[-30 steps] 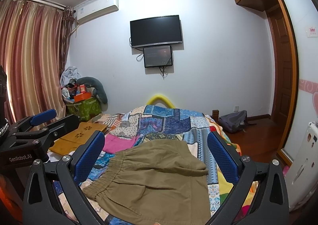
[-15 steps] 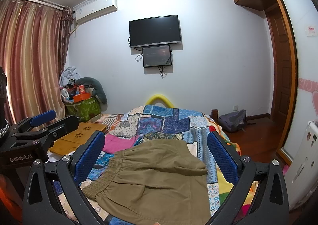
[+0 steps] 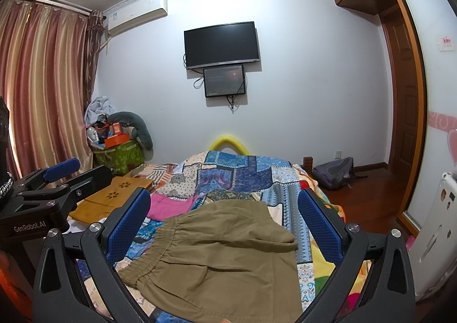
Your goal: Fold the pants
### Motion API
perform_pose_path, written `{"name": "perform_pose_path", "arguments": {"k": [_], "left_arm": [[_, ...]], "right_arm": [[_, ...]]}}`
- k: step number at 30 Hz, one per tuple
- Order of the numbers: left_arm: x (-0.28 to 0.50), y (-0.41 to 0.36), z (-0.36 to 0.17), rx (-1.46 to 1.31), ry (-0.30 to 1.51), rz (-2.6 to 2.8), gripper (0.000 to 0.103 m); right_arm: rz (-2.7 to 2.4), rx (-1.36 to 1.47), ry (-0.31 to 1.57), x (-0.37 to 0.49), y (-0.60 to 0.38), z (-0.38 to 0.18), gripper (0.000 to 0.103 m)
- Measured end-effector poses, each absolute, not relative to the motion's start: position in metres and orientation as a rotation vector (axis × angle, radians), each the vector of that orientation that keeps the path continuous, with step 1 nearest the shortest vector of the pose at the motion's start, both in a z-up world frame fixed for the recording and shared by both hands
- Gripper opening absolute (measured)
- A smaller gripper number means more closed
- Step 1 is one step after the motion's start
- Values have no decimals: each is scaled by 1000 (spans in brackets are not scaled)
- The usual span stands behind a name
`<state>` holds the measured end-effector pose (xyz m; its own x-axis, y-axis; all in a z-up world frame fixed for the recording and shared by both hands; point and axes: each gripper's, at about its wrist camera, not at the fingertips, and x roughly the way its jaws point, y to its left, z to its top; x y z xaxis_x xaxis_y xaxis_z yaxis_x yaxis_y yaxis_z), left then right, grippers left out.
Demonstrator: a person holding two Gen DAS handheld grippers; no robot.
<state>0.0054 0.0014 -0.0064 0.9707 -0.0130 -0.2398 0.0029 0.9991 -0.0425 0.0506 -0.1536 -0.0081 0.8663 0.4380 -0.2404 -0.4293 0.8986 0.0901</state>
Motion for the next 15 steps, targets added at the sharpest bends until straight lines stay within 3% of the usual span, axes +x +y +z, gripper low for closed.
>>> {"name": "perform_pose_path", "arguments": {"k": [15], "left_arm": [[35, 4, -15, -40, 306, -4, 103]], "right_arm": [[424, 45, 299, 64, -159, -18, 103]]}}
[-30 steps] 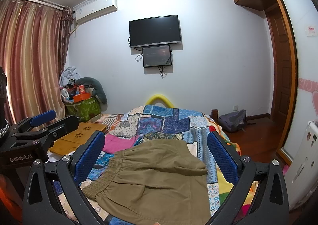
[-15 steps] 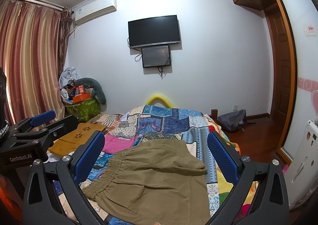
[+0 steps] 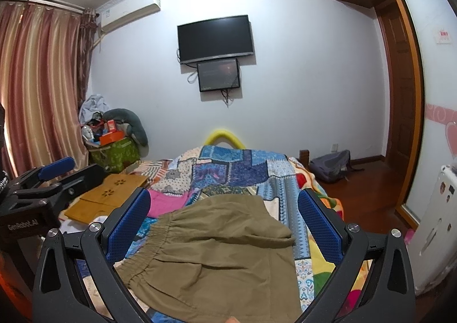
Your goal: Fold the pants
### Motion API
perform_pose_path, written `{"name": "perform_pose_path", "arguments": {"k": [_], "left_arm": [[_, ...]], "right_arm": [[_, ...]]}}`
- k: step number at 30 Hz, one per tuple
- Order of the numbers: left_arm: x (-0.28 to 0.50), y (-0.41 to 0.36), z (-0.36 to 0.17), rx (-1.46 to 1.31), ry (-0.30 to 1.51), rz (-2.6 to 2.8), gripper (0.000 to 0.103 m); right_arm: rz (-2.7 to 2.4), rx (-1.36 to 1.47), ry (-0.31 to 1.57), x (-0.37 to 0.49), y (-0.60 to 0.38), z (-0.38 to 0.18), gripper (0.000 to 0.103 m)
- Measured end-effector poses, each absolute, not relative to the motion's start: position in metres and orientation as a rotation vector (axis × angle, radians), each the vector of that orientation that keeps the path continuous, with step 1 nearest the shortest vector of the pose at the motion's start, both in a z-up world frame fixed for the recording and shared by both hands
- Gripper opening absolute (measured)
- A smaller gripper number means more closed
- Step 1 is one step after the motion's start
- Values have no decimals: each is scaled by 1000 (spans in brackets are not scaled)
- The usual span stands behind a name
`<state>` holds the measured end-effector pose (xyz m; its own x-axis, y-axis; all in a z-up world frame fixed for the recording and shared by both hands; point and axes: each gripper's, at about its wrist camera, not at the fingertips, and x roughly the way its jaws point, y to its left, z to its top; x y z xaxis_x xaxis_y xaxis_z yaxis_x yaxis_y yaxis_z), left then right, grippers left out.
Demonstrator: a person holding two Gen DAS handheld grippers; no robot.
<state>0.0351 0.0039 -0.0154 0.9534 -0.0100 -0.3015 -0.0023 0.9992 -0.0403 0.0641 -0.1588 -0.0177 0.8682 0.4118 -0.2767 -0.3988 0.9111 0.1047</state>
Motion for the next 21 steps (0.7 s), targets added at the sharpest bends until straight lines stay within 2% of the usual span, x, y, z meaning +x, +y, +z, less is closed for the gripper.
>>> {"name": "perform_pose_path", "arguments": {"k": [9, 14, 21], "left_arm": [[100, 36, -65, -93, 496, 9, 103], [142, 64, -112, -83, 645, 76, 103], [190, 109, -178, -127, 854, 136, 103]], "right_arm": [[371, 79, 505, 125, -180, -70, 103], [312, 83, 643, 161, -196, -116, 103], [268, 30, 782, 191, -204, -153, 102]]}}
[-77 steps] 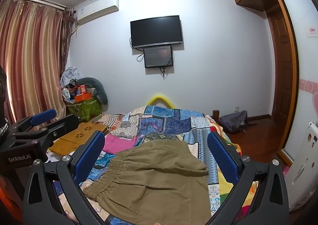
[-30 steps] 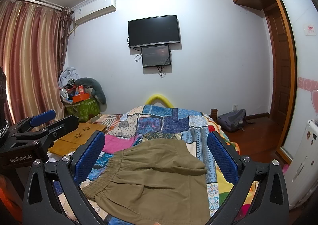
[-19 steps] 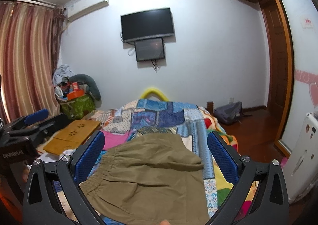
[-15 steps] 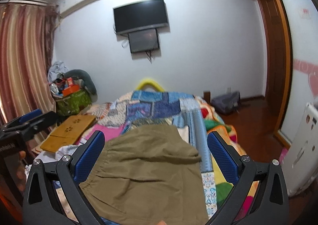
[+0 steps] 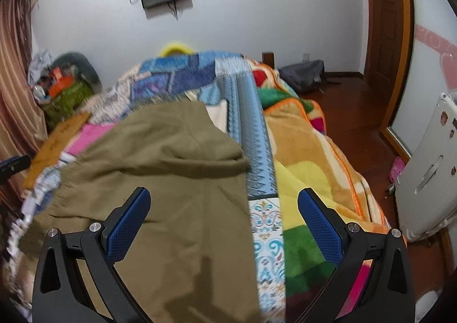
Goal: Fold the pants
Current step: 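Lower both grippers onto the olive pants, left at the waistband, right at a leg hem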
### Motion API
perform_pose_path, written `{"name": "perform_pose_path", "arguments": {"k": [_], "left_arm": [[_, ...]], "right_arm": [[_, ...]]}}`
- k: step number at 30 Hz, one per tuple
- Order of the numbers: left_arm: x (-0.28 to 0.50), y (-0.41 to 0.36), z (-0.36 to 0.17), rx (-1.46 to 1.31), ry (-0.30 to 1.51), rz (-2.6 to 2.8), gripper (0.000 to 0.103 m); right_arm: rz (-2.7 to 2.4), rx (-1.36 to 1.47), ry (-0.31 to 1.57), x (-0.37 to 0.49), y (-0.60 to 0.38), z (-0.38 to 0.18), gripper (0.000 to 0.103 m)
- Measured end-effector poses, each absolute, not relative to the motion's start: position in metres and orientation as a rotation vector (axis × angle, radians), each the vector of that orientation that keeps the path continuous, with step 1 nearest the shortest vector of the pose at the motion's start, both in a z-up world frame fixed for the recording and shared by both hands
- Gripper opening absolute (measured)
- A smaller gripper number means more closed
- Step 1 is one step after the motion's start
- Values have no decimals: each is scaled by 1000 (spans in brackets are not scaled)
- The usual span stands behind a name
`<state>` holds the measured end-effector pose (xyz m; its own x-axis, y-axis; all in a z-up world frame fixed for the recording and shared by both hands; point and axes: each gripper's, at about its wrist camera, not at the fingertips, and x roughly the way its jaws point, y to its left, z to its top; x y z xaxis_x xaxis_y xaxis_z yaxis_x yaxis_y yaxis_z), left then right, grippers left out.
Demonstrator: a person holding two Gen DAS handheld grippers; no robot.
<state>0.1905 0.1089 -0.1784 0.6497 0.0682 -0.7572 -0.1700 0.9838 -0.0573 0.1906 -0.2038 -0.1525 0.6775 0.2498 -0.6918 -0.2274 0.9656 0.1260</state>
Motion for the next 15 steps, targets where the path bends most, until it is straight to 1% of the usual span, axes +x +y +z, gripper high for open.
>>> {"name": "perform_pose_path", "arguments": {"k": [2, 4, 6, 11, 13, 15], "left_arm": [[200, 119, -192, -141, 892, 149, 100], [206, 122, -199, -139, 927, 152, 91], [219, 126, -211, -130, 976, 137, 88], [236, 124, -228, -108, 1052, 77, 87], [241, 122, -234, -100, 1073, 47, 87], [243, 116, -240, -65, 1083, 35, 87]], "right_arm": [[262, -5, 803, 201, -202, -162, 102], [263, -31, 831, 213, -201, -171, 102], [273, -53, 842, 224, -199, -179, 100], [311, -100, 874, 254, -192, -195, 86], [330, -109, 896, 267, -190, -200, 74], [355, -108, 920, 278, -188, -207, 67]]}}
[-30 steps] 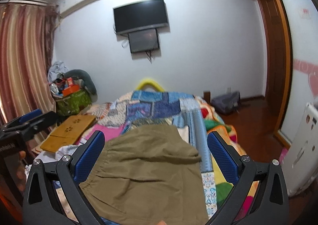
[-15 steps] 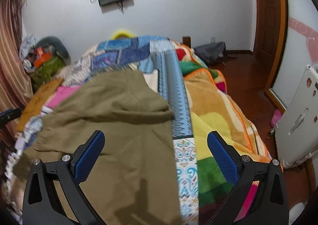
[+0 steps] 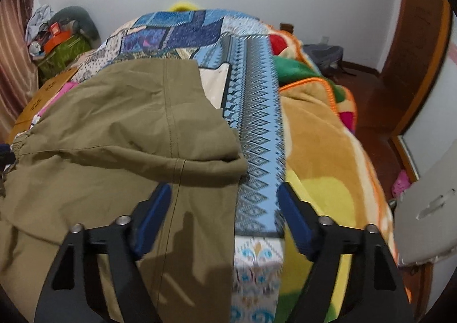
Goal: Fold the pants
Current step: 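Lower both grippers onto the olive pants, left at the waistband, right at a leg hem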
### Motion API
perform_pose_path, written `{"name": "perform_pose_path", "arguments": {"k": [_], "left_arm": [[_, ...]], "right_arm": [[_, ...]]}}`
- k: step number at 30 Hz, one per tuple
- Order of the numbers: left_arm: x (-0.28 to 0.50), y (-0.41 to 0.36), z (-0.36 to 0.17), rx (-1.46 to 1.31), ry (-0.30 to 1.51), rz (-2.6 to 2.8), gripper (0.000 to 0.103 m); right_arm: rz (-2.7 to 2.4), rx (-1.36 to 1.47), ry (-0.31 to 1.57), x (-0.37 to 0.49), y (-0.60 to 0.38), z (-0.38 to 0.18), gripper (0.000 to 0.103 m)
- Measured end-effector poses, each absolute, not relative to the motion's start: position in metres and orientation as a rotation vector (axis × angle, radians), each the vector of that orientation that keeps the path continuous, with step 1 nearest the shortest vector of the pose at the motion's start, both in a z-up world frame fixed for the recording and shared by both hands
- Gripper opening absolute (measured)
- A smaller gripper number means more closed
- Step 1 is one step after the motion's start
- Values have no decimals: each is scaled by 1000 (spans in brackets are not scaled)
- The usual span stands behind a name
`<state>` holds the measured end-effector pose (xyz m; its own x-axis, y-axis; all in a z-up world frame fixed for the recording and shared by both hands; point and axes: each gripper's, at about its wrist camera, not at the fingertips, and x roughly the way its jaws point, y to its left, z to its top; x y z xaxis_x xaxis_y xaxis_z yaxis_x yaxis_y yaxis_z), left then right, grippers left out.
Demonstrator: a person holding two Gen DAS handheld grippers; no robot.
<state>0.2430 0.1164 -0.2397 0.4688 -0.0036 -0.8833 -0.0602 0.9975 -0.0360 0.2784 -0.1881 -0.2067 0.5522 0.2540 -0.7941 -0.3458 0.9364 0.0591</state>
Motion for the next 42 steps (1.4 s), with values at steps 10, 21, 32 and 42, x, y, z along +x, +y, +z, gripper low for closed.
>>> {"name": "perform_pose_path", "arguments": {"k": [10, 21, 32, 42], "left_arm": [[254, 122, -249, -10, 1051, 21, 87], [258, 131, -253, 61, 1009, 36, 86], [257, 131, -221, 45, 975, 65, 86], [292, 134, -252, -60, 1112, 3, 86]], "right_arm": [[446, -142, 1012, 306, -178, -245, 41], [425, -101, 1044, 309, -187, -247, 16], [433, -90, 1020, 296, -194, -216, 41], [452, -44, 993, 333, -179, -214, 55]]}}
